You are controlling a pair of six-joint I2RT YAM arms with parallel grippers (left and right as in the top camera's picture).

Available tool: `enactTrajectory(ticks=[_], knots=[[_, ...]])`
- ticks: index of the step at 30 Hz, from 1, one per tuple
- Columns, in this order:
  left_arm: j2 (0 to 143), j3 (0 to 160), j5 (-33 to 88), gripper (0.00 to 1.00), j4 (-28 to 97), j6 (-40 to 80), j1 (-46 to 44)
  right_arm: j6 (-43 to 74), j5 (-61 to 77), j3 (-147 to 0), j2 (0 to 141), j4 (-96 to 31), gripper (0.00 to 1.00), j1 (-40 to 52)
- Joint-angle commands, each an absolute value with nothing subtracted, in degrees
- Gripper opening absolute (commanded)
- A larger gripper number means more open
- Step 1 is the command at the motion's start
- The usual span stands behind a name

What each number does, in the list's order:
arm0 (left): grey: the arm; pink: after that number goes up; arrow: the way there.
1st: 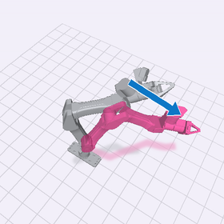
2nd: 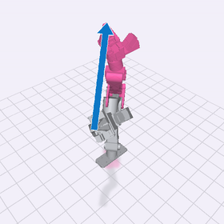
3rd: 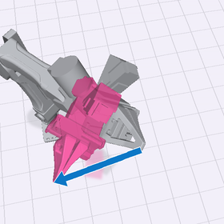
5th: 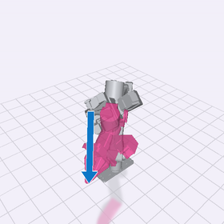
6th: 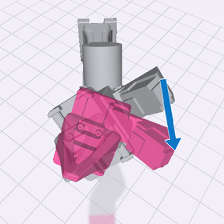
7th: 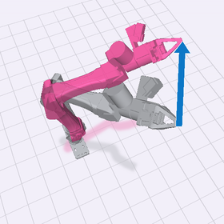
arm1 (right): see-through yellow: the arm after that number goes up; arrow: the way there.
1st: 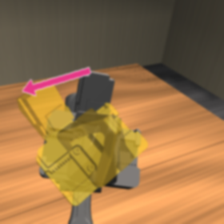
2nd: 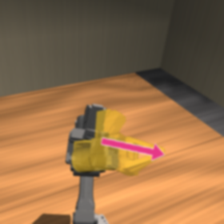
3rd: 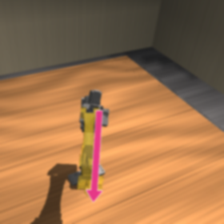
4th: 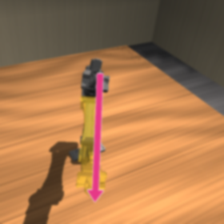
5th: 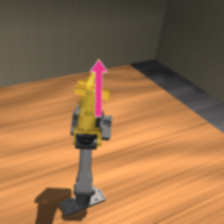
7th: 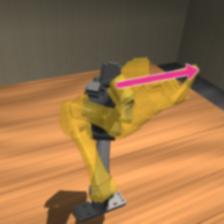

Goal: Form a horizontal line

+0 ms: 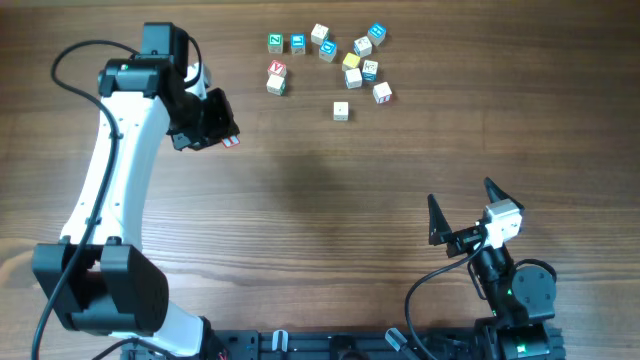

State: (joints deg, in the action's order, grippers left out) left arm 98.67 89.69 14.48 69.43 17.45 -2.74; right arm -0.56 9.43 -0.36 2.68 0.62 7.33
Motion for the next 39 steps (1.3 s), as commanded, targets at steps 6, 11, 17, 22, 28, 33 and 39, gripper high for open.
enactTrajectory(ticks=[6, 11, 17, 22, 28, 33, 39], knots=[[98.5, 74.3, 6.7, 0.21, 55.1, 21.3, -14.4, -1.1, 10.2, -0.3, 2.4, 0.8, 1.00, 7.0], [98.5, 63.8, 6.2, 0.21, 42.2, 24.9, -18.4, -1.1, 10.2, -0.3, 2.4, 0.8, 1.00, 7.0], [100.3, 59.9, 2.8, 0.21, 33.8, 24.9, -21.6, -1.1, 10.2, -0.3, 2.4, 0.8, 1.00, 7.0], [102.8, 59.9, 1.1, 0.24, 32.5, 25.5, -24.1, -1.1, 10.2, -0.3, 2.4, 0.8, 1.00, 7.0], [104.8, 59.9, -1.2, 0.28, 30.6, 26.6, -24.5, -1.1, 10.2, -0.3, 2.4, 0.8, 1.00, 7.0], [104.8, 59.9, -1.2, 0.51, 30.6, 26.6, -24.6, -1.1, 10.2, -0.3, 2.4, 0.8, 1.00, 7.0], [104.8, 59.9, -1.3, 0.44, 29.8, 26.6, -24.5, -1.1, 10.2, -0.3, 2.4, 0.8, 1.00, 7.0]])
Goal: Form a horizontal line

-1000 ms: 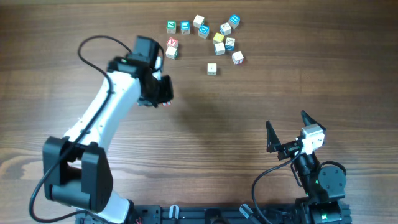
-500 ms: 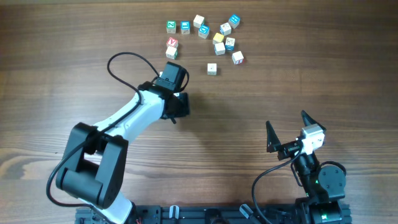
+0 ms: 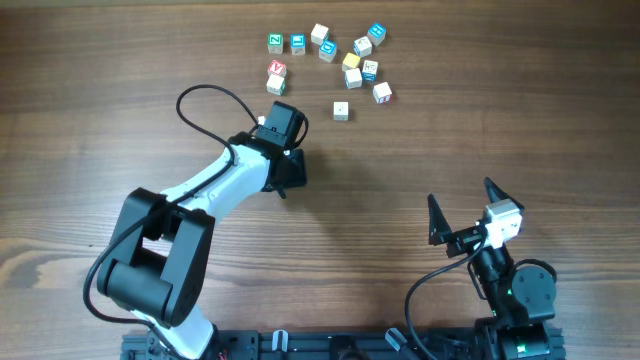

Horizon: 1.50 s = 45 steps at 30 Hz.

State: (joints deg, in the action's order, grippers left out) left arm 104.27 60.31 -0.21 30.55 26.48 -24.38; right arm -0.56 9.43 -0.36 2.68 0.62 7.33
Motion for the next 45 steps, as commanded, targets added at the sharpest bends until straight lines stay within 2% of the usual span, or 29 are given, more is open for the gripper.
enactTrajectory(ticks=[1, 2, 4, 5, 11, 13, 14, 18, 20, 24, 26, 29, 33, 38, 45], knots=[[104.8, 59.9, -1.8, 0.44, 29.4, 26.6, -24.5, -1.1, 10.2, -0.3, 2.4, 0.8, 1.00, 7.0], [104.8, 59.9, -2.3, 0.42, 29.2, 26.6, -24.6, -1.1, 10.2, -0.3, 2.4, 0.8, 1.00, 7.0], [104.8, 59.9, -2.7, 0.32, 28.9, 26.6, -24.5, -1.1, 10.2, -0.3, 2.4, 0.8, 1.00, 7.0], [104.8, 59.9, -2.7, 0.30, 28.9, 26.6, -24.6, -1.1, 10.2, -0.3, 2.4, 0.8, 0.99, 7.0], [104.8, 59.9, -2.7, 0.34, 29.4, 25.9, -24.5, -1.1, 10.2, -0.3, 2.4, 0.8, 1.00, 7.0], [104.8, 59.9, -2.7, 0.39, 29.7, 25.8, -24.5, -1.1, 10.2, -0.3, 2.4, 0.8, 1.00, 7.0], [104.8, 59.9, -2.7, 0.47, 30.0, 25.8, -24.5, -1.1, 10.2, -0.3, 2.4, 0.8, 1.00, 7.0], [104.8, 59.9, -2.7, 0.64, 31.1, 25.8, -24.5, -1.1, 10.2, -0.3, 2.4, 0.8, 1.00, 7.0], [104.8, 59.9, -2.7, 0.66, 31.1, 25.8, -24.6, -1.1, 10.2, -0.3, 2.4, 0.8, 1.00, 7.0], [104.8, 59.9, -5.2, 0.81, 29.2, 25.8, -24.5, -1.1, 10.2, -0.3, 2.4, 0.8, 1.00, 7.0], [104.8, 59.9, -9.0, 0.84, 27.7, 25.8, -24.5, -1.1, 10.2, -0.3, 2.4, 0.8, 0.99, 7.0], [104.8, 59.9, -10.6, 0.93, 23.5, 25.7, -24.5, -1.1, 10.2, -0.3, 2.4, 0.8, 1.00, 7.0], [104.8, 59.9, -13.3, 0.95, 18.0, 25.7, -24.5, -1.1, 10.2, -0.3, 2.4, 0.8, 1.00, 7.0], [104.8, 59.9, -18.8, 1.00, 16.7, 25.8, -23.8, -1.1, 10.2, -0.3, 2.4, 0.8, 1.00, 7.0], [104.8, 59.9, -18.7, 1.00, 18.7, 25.8, -16.4, -1.1, 10.2, -0.3, 2.4, 0.8, 1.00, 7.0]])
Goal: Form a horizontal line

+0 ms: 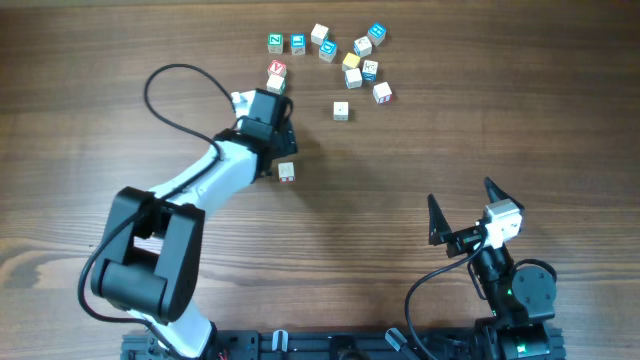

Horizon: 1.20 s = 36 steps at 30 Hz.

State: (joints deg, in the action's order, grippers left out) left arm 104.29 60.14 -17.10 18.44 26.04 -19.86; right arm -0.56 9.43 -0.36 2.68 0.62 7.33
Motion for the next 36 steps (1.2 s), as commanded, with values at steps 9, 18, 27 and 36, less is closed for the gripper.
enactTrajectory(ticks=[9, 18, 27, 36], knots=[[104.8, 59.9, -18.7, 1.00, 18.7, 25.8, -14.0, -1.1, 10.2, -0.3, 2.4, 0.8, 1.00, 7.0], [104.8, 59.9, -18.7, 0.99, 18.7, 25.8, -14.0, -1.1, 10.2, -0.3, 2.4, 0.8, 1.00, 7.0], [104.8, 59.9, -18.7, 1.00, 18.7, 25.8, -14.0, -1.1, 10.2, -0.3, 2.4, 0.8, 1.00, 7.0], [104.8, 59.9, -18.7, 1.00, 18.0, 25.8, -14.0, -1.1, 10.2, -0.3, 2.4, 0.8, 1.00, 7.0]])
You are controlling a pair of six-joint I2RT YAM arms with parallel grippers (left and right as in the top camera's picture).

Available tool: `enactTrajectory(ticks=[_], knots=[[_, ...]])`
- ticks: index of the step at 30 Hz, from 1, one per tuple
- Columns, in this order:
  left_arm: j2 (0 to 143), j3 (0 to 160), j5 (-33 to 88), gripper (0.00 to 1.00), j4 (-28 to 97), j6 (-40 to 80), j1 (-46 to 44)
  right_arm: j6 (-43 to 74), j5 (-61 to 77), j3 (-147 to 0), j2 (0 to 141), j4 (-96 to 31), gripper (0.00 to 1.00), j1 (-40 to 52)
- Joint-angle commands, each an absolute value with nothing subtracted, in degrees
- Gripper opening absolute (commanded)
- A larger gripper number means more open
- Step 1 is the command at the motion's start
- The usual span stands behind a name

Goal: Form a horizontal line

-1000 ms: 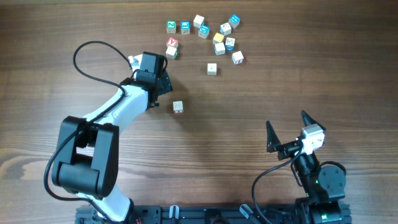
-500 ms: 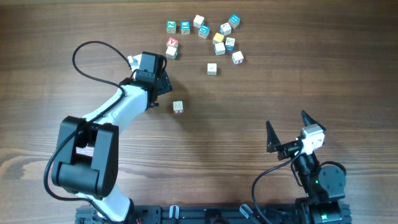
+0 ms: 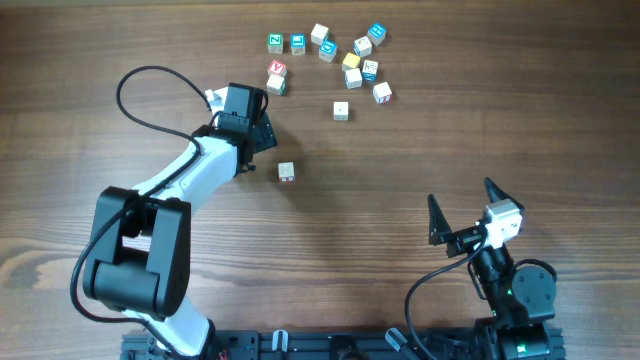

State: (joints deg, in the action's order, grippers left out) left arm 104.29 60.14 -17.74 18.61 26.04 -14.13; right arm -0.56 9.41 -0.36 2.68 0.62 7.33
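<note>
One pale lettered cube [image 3: 286,172] lies alone on the wooden table, below a loose cluster of several lettered cubes [image 3: 340,60] at the top. The cluster's nearest cubes are a red-lettered one [image 3: 277,68] and a pale one [image 3: 276,85]. My left gripper [image 3: 266,128] hovers up and left of the lone cube, apart from it. Its fingers look open with nothing between them. Far from all the cubes, at the lower right, my right gripper [image 3: 463,207] stands open and empty.
A single white cube [image 3: 341,110] sits apart below the cluster. The left arm's black cable [image 3: 150,75] loops over the table at the left. The right arm's base [image 3: 515,290] stands at the front right edge.
My left gripper has drawn back up and to the left, away from the lone cube. The cube lies where it was. The right arm has not moved.
My left gripper was at the left of the cluster with something small and red-white at its fingertips. Then it was low over the table's middle. Then a pale cube lay there beside the gripper. Now the gripper is farther from it. The cluster is unchanged.
</note>
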Motion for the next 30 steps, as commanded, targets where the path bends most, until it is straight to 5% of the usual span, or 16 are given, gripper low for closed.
enactTrajectory(ticks=[1, 15, 16, 19, 22, 25, 30], knots=[[104.8, 59.9, -18.7, 1.00, 16.2, 25.8, -14.0, -1.1, 10.2, -0.3, 2.4, 0.8, 1.00, 7.0], [103.8, 60.6, -18.9, 0.97, 6.9, 18.8, -13.2, -1.1, 10.2, -0.3, 2.4, 0.8, 1.00, 7.0], [102.7, 61.7, -18.9, 0.80, 4.4, 15.5, -13.2, -1.1, 10.2, -0.3, 2.4, 0.8, 1.00, 7.0], [99.1, 66.2, -17.9, 0.06, 0.3, 13.7, -13.4, -1.1, 10.2, -0.3, 2.4, 0.8, 1.00, 7.0], [97.4, 70.4, -7.7, 0.04, -0.2, 13.7, -13.4, -1.1, 10.2, -0.3, 2.4, 0.8, 1.00, 7.0], [97.8, 70.5, 5.1, 0.36, 1.8, 14.0, -13.7, -1.1, 10.2, -0.3, 2.4, 0.8, 1.00, 7.0], [102.9, 71.0, 9.2, 0.29, 5.3, 18.8, -16.7, -1.1, 10.2, -0.3, 2.4, 0.8, 1.00, 7.0]])
